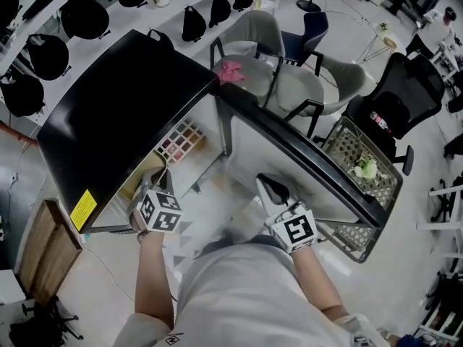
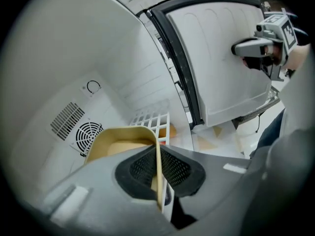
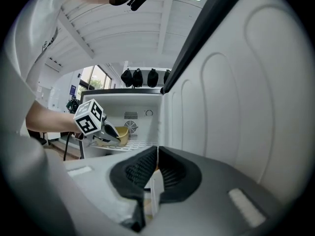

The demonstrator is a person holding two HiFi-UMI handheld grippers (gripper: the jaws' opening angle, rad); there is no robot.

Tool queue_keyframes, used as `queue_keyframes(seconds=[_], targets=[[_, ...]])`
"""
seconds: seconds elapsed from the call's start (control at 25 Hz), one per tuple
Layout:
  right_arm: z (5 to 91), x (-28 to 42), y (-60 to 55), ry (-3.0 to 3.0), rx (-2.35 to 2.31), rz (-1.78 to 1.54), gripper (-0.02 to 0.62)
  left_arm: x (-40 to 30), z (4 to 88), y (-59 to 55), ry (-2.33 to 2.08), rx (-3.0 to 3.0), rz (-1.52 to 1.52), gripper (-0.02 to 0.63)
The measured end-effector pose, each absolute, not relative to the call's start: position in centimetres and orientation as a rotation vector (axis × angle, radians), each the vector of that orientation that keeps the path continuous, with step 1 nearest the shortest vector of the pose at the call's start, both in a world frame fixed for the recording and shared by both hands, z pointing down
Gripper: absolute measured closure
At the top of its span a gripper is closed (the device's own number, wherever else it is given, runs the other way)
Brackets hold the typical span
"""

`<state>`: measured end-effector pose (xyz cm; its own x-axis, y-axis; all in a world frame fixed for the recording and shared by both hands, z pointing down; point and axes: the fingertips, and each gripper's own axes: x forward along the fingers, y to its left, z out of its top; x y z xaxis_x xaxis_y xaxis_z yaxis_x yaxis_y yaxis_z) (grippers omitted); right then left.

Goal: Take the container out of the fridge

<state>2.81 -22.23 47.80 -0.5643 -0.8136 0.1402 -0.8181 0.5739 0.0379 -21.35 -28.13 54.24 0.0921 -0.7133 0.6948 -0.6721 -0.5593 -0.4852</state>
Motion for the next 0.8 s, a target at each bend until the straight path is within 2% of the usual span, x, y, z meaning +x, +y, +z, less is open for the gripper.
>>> queue_keyframes(seconds=[0.48, 0.8], targets=[[47.3, 1.9, -21.5, -2.778, 1.188, 0.043, 0.583, -16.8, 47.9, -23.4, 1.635, -2.566, -0.945, 0.591], [47.3, -1.1, -20.8, -2.843, 0.98, 0.027, 0.583, -14.6, 47.2, -18.4, 1.649, -2.659, -0.752, 0.591]])
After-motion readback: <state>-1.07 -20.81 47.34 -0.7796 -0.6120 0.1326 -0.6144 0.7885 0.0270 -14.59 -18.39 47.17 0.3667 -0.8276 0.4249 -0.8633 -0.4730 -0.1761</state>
